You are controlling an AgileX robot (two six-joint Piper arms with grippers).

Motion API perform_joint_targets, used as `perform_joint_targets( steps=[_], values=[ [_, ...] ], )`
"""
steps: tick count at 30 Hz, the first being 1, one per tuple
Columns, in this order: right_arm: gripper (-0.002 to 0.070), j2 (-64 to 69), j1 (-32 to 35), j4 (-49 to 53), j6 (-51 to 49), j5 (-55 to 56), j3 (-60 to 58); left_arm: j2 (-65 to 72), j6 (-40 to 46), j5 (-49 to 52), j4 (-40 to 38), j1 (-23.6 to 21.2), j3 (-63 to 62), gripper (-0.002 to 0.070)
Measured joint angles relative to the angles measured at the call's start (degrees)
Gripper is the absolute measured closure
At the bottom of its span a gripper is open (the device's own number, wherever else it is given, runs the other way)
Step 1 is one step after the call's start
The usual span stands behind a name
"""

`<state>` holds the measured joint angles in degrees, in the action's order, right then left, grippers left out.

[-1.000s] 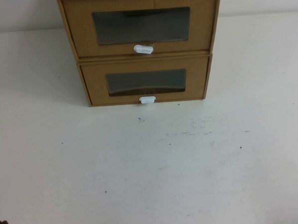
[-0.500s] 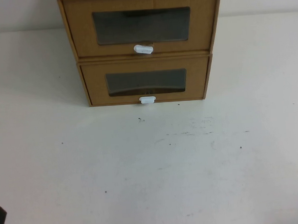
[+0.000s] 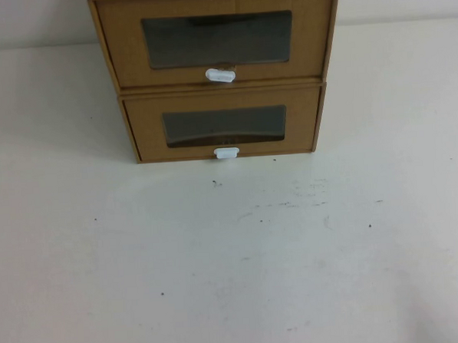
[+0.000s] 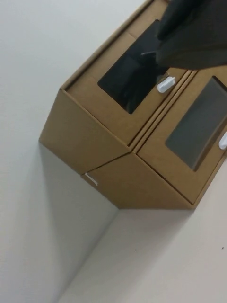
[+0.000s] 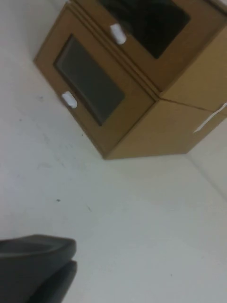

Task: Open the shoe box

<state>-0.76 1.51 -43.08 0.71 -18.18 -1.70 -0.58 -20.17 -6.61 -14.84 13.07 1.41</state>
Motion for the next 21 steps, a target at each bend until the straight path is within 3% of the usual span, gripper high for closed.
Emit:
perform_joint_targets(
  steps=[4,8,13,21],
  values=[
    [0.0694,0.0,0.0,-4.3,0.0,2.6,0.0,0.0,-4.1,3.6,-0.2,0.0,0.0,0.0680],
    [0.0694,0.0,0.0,-11.3,0.0,4.9,0.0,0.1,-3.8,17.1,-0.1,0.0,-3.2,0.0680],
    [0.0694,0.0,0.0,-18.1,0.0,5.0,0.0,6.5,5.0,24.5,-0.8,1.4,-13.8,0.0680],
    [0.0694,0.0,0.0,-18.9,0.0,5.5,0.0,28.4,22.5,28.9,-3.4,7.4,-33.3,0.0680]
  ],
)
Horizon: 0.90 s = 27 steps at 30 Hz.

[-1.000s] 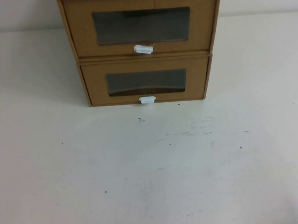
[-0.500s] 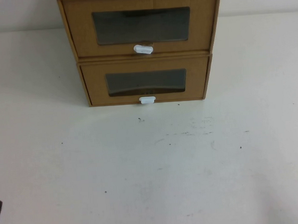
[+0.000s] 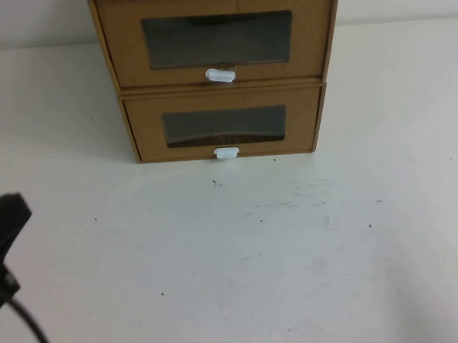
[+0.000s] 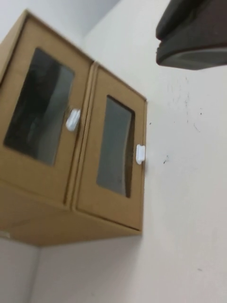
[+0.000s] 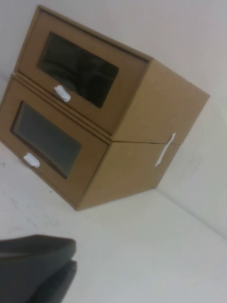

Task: Open the shoe box

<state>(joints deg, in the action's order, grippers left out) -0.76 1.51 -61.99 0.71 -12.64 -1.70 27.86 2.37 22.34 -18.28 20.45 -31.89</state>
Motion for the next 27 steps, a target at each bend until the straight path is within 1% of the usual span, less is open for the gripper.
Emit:
perform_joint_targets(
  steps=[3,6,11,14,15,17,19,20,22,24,27],
  values=[
    [0.0694,0.0,0.0,1.5,2.1,-0.1,0.0,8.6,7.7,1.6,-0.4,1.2,-8.6,0.0680],
    [0.0694,0.0,0.0,2.7,6.0,-0.7,0.0,17.4,13.7,2.0,-0.4,1.3,-15.5,0.0680],
    [0.0694,0.0,0.0,3.3,10.4,-1.7,0.0,32.0,17.6,3.6,-0.4,1.3,-28.6,0.0680],
    [0.0694,0.0,0.0,3.5,11.3,-2.0,0.0,38.1,19.3,4.8,-0.4,1.2,-38.7,0.0680],
    [0.0694,0.0,0.0,3.5,11.4,-2.1,0.0,40.1,19.5,5.6,-0.8,0.5,-43.0,0.0680],
    [0.0694,0.0,0.0,3.7,11.6,-2.1,0.0,44.2,19.9,8.9,-3.5,-1.8,-51.3,0.0680],
    [0.0694,0.0,0.0,3.7,11.7,-2.1,0.0,48.2,21.8,15.5,-8.5,-6.2,-60.5,0.0680],
    [0.0694,0.0,0.0,3.9,11.7,-2.1,0.0,50.7,24.0,20.7,-12.2,-8.8,-64.8,0.0680],
    [0.0694,0.0,0.0,4.0,11.7,-2.1,0.0,55.4,30.5,32.8,-19.9,-13.5,-71.5,0.0680],
    [0.0694,0.0,0.0,4.0,11.8,-2.2,0.0,60.7,39.5,42.8,-28.0,-17.6,-77.2,0.0680],
    [0.0694,0.0,0.0,4.1,11.9,-2.4,0.0,66.0,46.4,47.3,-33.4,-20.6,-82.3,0.0680]
  ],
)
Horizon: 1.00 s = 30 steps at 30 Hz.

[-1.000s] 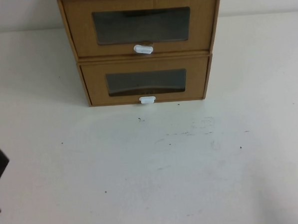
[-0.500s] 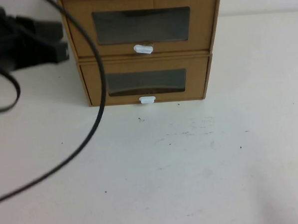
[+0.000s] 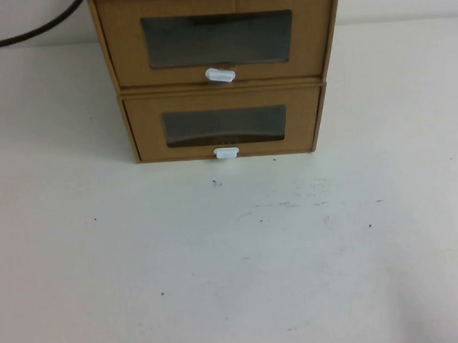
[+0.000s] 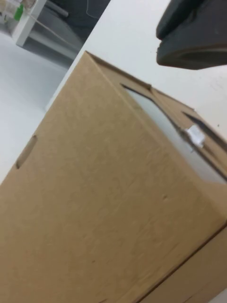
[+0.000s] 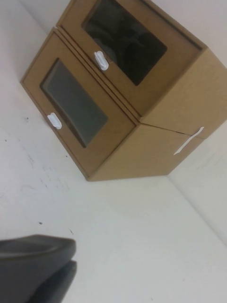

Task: Open the shoe box

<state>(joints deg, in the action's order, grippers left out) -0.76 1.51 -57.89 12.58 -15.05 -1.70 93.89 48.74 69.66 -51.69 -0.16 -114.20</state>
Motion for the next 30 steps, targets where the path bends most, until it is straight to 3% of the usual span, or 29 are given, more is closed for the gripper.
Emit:
perform_joint_targets(
  steps=[9,17,30],
  values=[
    [0.0694,0.0,0.0,-0.9,3.1,-0.6,0.0,8.6,2.3,-4.1,-14.6,-0.9,-3.3,0.0680],
    [0.0694,0.0,0.0,-14.7,23.3,-2.2,0.0,19.4,2.4,-9.5,-24.9,-0.7,-3.3,0.0680],
    [0.0694,6.0,0.0,-19.5,37.2,-5.3,7.2,23.7,2.5,-19.8,-23.2,6.7,-8.2,0.0680]
  ],
)
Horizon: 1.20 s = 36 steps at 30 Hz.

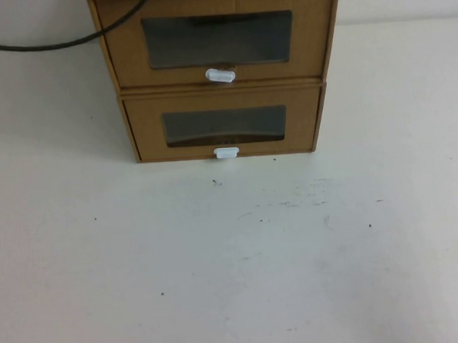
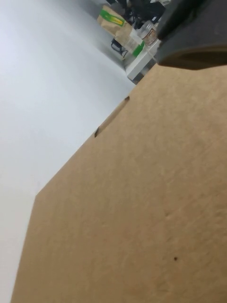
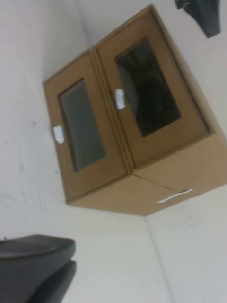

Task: Open the shoe box

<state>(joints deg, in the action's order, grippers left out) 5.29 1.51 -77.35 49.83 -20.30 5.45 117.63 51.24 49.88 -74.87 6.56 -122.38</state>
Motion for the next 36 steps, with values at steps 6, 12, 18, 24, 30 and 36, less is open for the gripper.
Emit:
perform_joint_targets(
  steps=[6,12,18,24,30,36],
  values=[
    [0.0694,12.3,0.0,-0.2,8.2,-5.0,4.5,5.0,-4.5,1.4,1.9,0.3,-2.4,0.0680],
    [0.0694,25.2,0.0,0.4,19.1,-11.7,14.5,5.9,-4.7,2.0,1.6,0.2,-2.8,0.0680],
    [0.0694,36.6,0.0,-1.1,17.6,-18.0,27.3,6.0,-4.5,2.8,1.8,0.2,-3.0,0.0680],
    [0.0694,48.4,-0.9,-17.3,11.2,-31.8,29.5,6.0,-3.4,3.5,1.8,0.1,-3.0,0.0680],
    [0.0694,60.4,-13.3,-19.2,9.6,-25.7,29.8,6.1,-2.0,4.9,1.3,-0.3,-3.0,0.0680],
    [0.0694,72.3,-25.4,-19.8,8.2,-15.1,39.0,6.1,-0.9,5.7,1.1,-0.5,-3.0,0.0680]
  ],
)
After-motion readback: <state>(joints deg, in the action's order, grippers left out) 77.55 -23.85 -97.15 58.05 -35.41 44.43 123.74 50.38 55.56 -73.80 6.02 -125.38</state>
